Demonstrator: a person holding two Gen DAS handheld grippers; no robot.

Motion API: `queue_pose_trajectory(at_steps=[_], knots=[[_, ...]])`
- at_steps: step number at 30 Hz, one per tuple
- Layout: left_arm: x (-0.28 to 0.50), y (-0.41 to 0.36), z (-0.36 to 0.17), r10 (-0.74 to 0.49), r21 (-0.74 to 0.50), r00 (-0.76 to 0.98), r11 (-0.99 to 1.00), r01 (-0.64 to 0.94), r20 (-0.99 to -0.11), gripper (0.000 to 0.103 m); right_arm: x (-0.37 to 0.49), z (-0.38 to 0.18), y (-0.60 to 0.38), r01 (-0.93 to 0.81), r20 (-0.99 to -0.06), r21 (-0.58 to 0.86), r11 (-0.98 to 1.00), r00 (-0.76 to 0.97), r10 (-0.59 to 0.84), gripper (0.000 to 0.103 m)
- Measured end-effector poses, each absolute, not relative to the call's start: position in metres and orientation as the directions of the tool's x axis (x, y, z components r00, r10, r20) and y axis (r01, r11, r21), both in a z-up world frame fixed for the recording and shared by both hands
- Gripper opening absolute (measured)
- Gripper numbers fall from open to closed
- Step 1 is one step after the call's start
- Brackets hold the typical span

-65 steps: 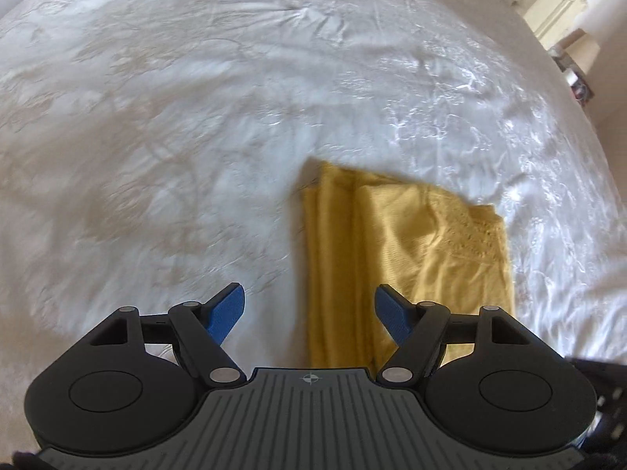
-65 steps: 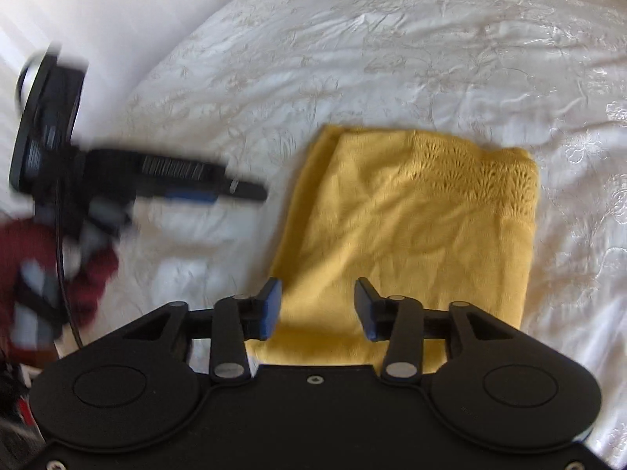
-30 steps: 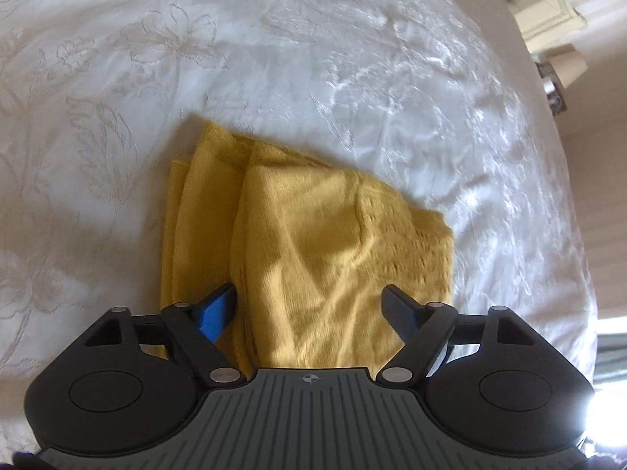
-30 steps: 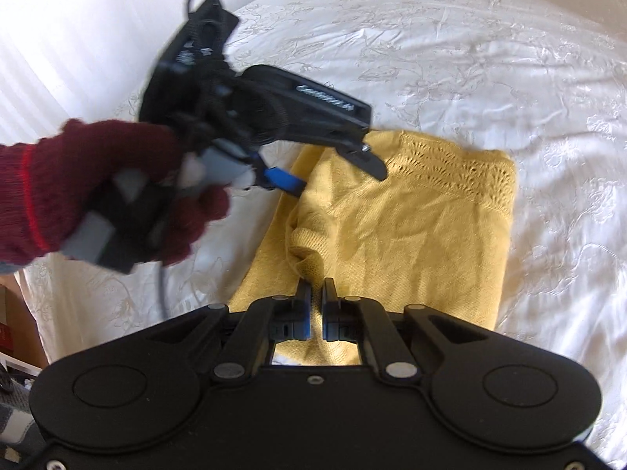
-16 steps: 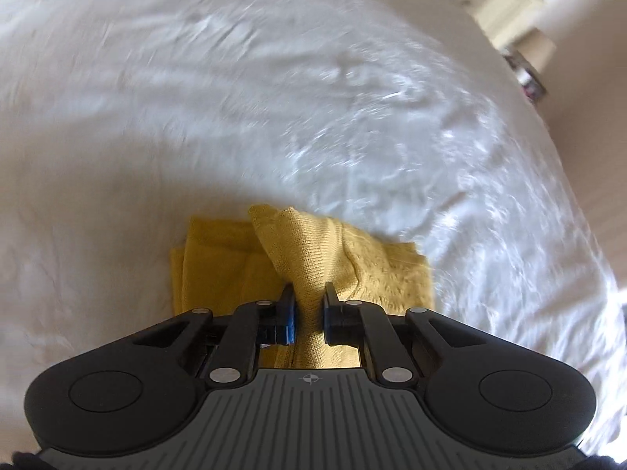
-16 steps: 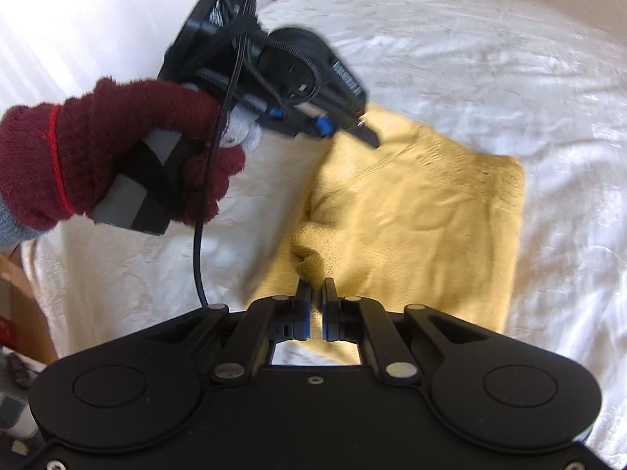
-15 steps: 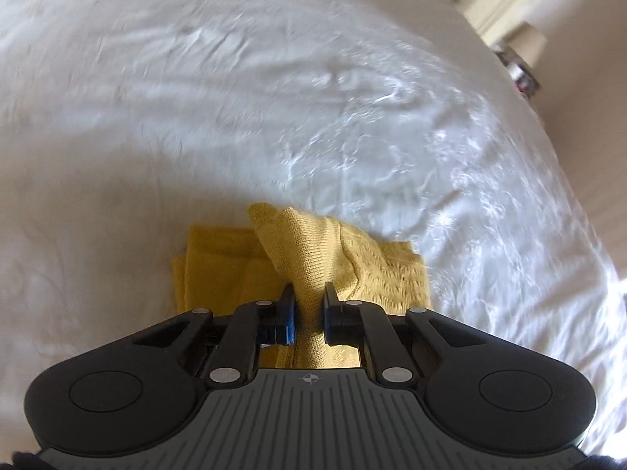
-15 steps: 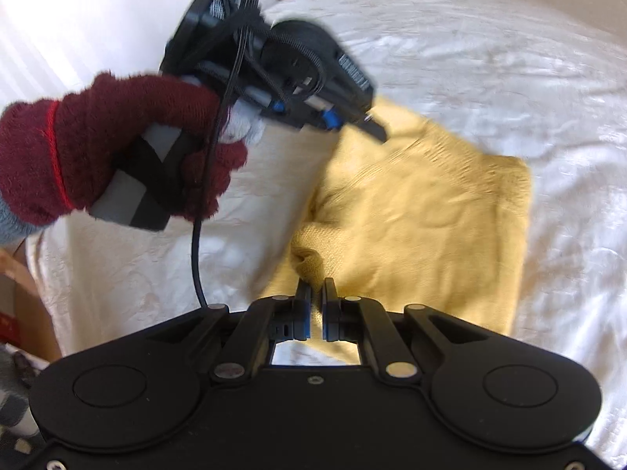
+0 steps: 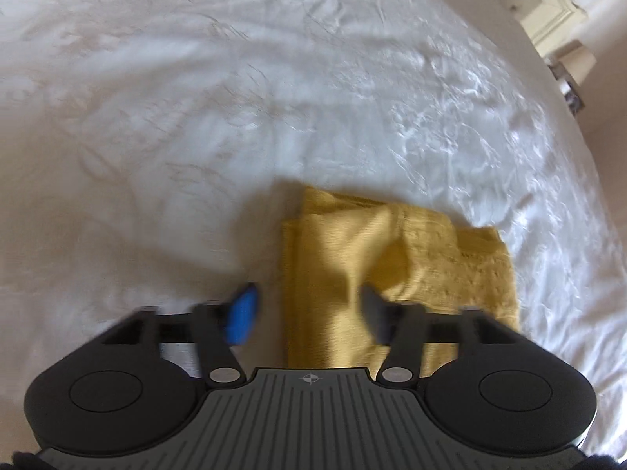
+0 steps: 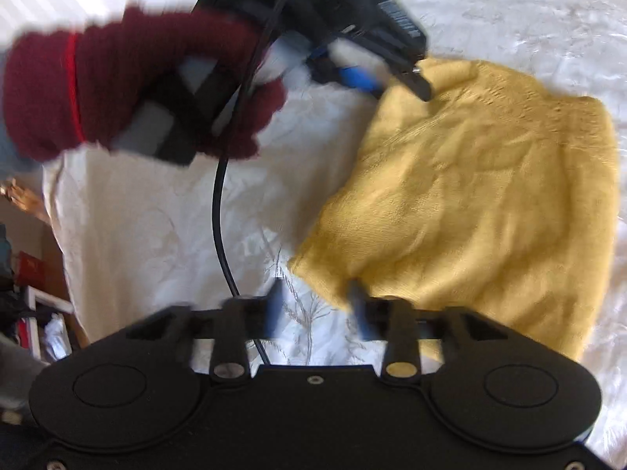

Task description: Fold small clothes

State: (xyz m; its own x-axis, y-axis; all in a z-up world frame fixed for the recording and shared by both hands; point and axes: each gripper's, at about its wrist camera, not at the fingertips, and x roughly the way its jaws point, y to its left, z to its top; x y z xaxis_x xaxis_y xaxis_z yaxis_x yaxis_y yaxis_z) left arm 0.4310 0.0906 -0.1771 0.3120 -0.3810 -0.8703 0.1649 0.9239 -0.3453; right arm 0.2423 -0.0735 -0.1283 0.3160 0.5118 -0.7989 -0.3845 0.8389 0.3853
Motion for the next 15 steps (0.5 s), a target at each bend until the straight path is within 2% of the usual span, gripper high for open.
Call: queue_pose_trajectory(at_steps=[3, 4, 5, 6, 7, 10, 15], knots=[[0.418, 0.104, -0.164, -0.395, -0.362, 0.343, 0.919, 0.158, -0.852, 0.080, 0.243, -0.115, -0.104, -0.313, -0.791, 0.381, 0.870, 0.377, 0.482, 0.063], [0.411, 0.107, -0.161, -0.392, -0.358, 0.348, 0.920, 0.159, -0.852, 0.089, 0.244, -0.111, -0.114, -0.284, -0.785, 0.384, 0.878, 0.400, 0.473, 0.074], [0.407, 0.107, -0.157, -0.391, -0.356, 0.351, 0.920, 0.163, -0.851, 0.093, 0.246, -0.108, -0.124, -0.254, -0.778, 0.391, 0.885, 0.422, 0.465, 0.081], [0.401, 0.108, -0.153, -0.395, -0.357, 0.354, 0.919, 0.169, -0.848, 0.093, 0.247, -0.106, -0.136, -0.216, -0.768, 0.405, 0.889, 0.447, 0.458, 0.091], [0.395, 0.109, -0.151, -0.399, -0.360, 0.354, 0.917, 0.173, -0.846, 0.093, 0.251, -0.105, -0.148, -0.181, -0.764, 0.414, 0.892, 0.465, 0.448, 0.095], [0.376, 0.107, -0.149, -0.419, -0.382, 0.330, 0.907, 0.176, -0.846, 0.093, 0.268, -0.107, -0.174, -0.082, -0.772, 0.410, 0.908, 0.499, 0.393, 0.103], [0.351, 0.095, -0.161, -0.434, -0.397, 0.272, 0.900, 0.183, -0.859, 0.093, 0.307, -0.127, -0.204, -0.002, -0.778, 0.448, 0.894, 0.492, 0.391, 0.103]])
